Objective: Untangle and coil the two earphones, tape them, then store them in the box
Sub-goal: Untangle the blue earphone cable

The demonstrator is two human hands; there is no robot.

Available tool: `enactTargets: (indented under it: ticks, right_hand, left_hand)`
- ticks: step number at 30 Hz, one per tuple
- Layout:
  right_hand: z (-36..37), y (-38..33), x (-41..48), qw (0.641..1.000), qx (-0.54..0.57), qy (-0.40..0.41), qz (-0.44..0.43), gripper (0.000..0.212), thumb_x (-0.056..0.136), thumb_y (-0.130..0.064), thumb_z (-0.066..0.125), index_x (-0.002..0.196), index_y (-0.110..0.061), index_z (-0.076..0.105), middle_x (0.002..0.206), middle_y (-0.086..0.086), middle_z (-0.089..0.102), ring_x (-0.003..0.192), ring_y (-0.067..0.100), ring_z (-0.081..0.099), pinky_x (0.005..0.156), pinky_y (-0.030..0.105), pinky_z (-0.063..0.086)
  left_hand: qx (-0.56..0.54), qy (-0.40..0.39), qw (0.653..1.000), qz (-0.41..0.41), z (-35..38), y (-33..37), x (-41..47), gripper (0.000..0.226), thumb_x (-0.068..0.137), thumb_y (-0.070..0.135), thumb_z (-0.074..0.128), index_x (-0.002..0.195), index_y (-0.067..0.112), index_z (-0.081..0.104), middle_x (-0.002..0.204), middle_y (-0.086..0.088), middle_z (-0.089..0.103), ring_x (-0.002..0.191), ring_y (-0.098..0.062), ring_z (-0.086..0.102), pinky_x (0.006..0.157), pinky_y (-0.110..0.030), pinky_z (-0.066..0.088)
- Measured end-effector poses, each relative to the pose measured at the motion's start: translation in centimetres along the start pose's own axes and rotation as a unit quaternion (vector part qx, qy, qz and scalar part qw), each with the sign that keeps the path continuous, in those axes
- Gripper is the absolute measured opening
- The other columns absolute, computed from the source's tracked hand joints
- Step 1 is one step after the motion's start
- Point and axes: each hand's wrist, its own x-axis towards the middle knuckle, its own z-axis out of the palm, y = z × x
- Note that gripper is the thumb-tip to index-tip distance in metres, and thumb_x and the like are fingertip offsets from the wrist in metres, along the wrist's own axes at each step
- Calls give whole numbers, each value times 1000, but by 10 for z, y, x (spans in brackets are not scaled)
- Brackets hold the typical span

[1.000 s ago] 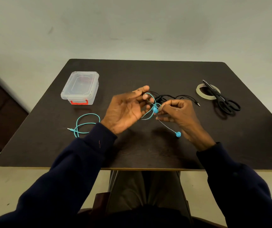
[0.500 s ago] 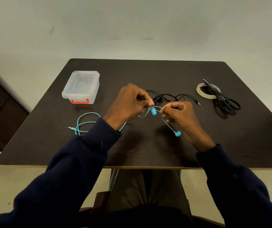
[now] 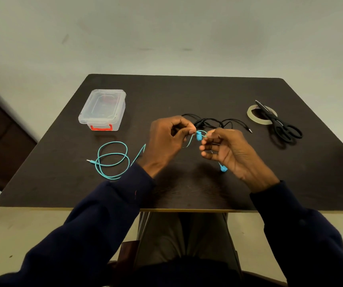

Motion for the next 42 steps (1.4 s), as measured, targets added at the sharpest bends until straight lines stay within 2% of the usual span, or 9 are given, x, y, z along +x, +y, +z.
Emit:
enactTargets:
  ticks: [7, 14, 18, 22, 25, 27, 31, 38, 42]
  right_hand:
    - [5, 8, -1, 999, -37, 25, -3, 10, 93, -4, 59, 90, 3, 67, 77, 14, 67, 69, 25, 68, 59, 33, 59]
    - [4, 9, -1, 994, -103, 17, -23, 10, 91, -3, 64, 86, 4, 71, 78, 15, 70, 68, 23, 69, 58, 31, 60]
    - [12, 19, -2, 989, -123, 52, -64, 8, 91, -6, 69, 87, -3, 74, 78, 9, 74, 69, 21, 70, 60, 33, 60]
    - [16, 33, 0, 967, -158, 111, -165, 4, 90, -5, 72, 88, -8, 74, 82, 6, 77, 73, 20, 75, 59, 32, 62]
    - [17, 40, 0, 958, -126, 132, -223, 4, 90, -1, 71, 93, -4, 73, 84, 8, 78, 76, 23, 77, 65, 29, 63]
    - [16, 41, 1, 959, -99, 134, -228, 8, 89, 1, 72, 97, 1, 72, 85, 10, 78, 77, 24, 77, 67, 27, 62]
    - [10, 38, 5, 968, -43, 134, -208, 13, 86, 3, 73, 99, 6, 71, 86, 18, 77, 76, 26, 75, 71, 30, 63]
    - [6, 29, 9, 983, -39, 79, -162, 12, 91, 7, 62, 88, 1, 72, 82, 16, 75, 73, 25, 72, 71, 29, 62]
    - [8, 27, 9, 987, -30, 66, -145, 10, 94, -3, 63, 92, 1, 73, 84, 18, 76, 75, 25, 72, 72, 32, 61]
  left_hand:
    - [-69, 19, 997, -33, 2, -4, -4, 5, 91, 8, 72, 89, 5, 76, 78, -4, 73, 68, -18, 69, 62, -31, 58]
    - [-174, 43, 977, -119, 7, -6, -8, 6, 92, 9, 72, 91, 5, 75, 79, -5, 75, 69, -12, 68, 65, -23, 53]
    - [-226, 92, 936, -255, 16, -3, -15, 8, 93, 17, 71, 96, 12, 76, 84, -3, 78, 72, -7, 70, 68, -20, 54]
    - [-355, 99, 843, -393, 20, -2, -16, 18, 95, 24, 69, 91, 8, 78, 82, -7, 76, 71, -10, 60, 64, -20, 49]
    - [-426, 86, 780, -450, 21, 4, -15, 18, 97, 17, 65, 86, 5, 74, 74, -4, 71, 66, -8, 57, 60, -17, 47]
    - [-438, 74, 767, -462, 21, 5, -14, 16, 97, 15, 65, 88, 5, 74, 75, -4, 71, 65, -8, 58, 59, -17, 47]
    - [-403, 29, 812, -422, 20, 5, -16, 17, 96, 10, 65, 109, 1, 73, 82, -6, 73, 70, -9, 62, 61, -18, 49]
    - [-273, 16, 910, -311, 15, 10, -20, 27, 92, -2, 63, 113, 11, 73, 91, -12, 76, 69, -5, 63, 61, -17, 49]
    - [-236, 31, 933, -269, 17, 12, -22, 22, 94, -3, 60, 108, 6, 74, 83, -4, 74, 63, 1, 64, 58, -10, 48]
